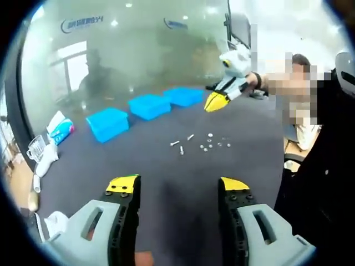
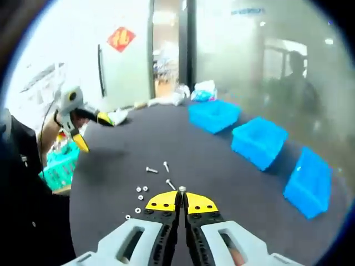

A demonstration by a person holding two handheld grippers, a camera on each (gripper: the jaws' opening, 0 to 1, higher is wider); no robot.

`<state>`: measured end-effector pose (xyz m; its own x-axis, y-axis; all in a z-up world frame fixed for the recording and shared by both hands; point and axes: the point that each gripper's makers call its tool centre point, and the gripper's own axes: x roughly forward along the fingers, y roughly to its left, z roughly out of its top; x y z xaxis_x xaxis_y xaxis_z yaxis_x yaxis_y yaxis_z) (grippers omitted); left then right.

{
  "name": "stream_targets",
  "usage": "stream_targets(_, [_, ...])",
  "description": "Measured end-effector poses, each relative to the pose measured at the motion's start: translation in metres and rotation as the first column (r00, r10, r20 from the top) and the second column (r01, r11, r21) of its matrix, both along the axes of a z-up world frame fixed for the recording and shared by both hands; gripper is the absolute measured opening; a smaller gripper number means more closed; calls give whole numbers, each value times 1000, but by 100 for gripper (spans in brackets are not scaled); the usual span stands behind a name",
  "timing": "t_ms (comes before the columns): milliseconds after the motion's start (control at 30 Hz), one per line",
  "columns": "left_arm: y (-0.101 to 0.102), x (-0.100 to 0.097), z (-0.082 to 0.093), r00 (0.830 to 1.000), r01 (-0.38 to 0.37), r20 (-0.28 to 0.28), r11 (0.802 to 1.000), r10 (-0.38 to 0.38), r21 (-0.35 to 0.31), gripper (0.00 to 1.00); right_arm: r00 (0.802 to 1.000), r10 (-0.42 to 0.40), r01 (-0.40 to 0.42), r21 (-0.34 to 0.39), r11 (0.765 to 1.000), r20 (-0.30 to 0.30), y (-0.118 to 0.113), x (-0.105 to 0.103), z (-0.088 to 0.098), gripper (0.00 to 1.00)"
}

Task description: Sort the screws, nuts, and washers into the corresponding bins

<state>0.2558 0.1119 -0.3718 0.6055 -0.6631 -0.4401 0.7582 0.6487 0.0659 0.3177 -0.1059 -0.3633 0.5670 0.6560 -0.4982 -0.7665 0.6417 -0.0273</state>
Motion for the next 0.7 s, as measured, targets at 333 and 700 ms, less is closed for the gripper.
stream_targets(333, [7, -3, 8, 999, -38, 26, 998, 40, -54, 54, 975, -112, 92, 107, 990, 190, -40, -37, 31, 1])
stream_targets(700, [4, -12, 13, 998, -44, 40, 995, 47, -88, 54, 941, -227, 173, 220, 960, 250, -75, -58, 46, 1])
